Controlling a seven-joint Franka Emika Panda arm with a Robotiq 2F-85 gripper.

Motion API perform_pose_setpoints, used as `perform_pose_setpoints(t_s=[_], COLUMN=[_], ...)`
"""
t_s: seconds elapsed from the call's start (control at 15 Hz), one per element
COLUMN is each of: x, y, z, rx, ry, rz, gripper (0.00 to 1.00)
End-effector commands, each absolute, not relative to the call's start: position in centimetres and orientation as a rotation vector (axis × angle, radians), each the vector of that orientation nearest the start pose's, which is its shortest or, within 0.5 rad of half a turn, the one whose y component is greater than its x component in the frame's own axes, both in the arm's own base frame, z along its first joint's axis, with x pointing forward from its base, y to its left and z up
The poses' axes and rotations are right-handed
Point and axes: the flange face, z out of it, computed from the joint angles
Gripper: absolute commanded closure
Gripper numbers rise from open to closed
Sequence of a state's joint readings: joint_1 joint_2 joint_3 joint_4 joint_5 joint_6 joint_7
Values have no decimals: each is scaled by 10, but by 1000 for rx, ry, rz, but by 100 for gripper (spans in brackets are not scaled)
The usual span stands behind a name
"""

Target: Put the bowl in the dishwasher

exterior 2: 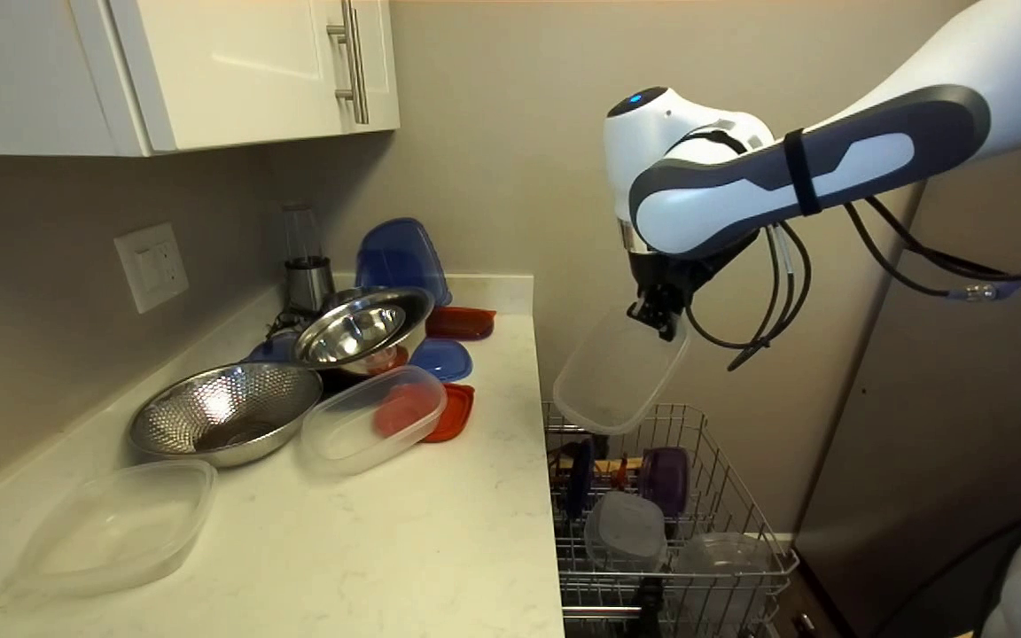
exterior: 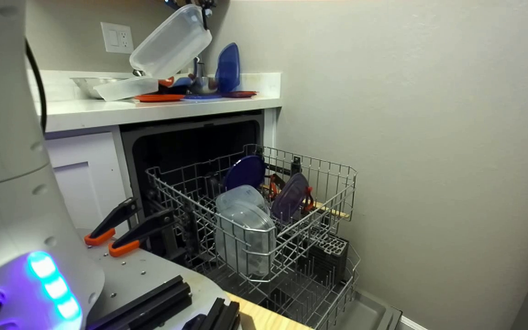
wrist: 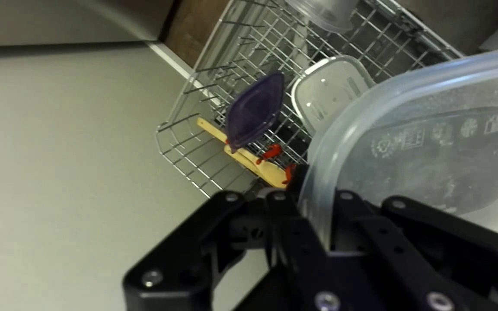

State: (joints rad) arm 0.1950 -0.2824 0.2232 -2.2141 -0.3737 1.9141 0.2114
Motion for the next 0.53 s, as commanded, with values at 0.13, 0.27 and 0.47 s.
perform_pose_setpoints(t_s=[0.13,0.27,0.47], x=[441,447,451], y=[145,138,133], z=[446,408,354], rx=[-3695,-3722,-3749], ry=[-548,-549,-569], rz=[-239,-237,-372], gripper=[96,96,96])
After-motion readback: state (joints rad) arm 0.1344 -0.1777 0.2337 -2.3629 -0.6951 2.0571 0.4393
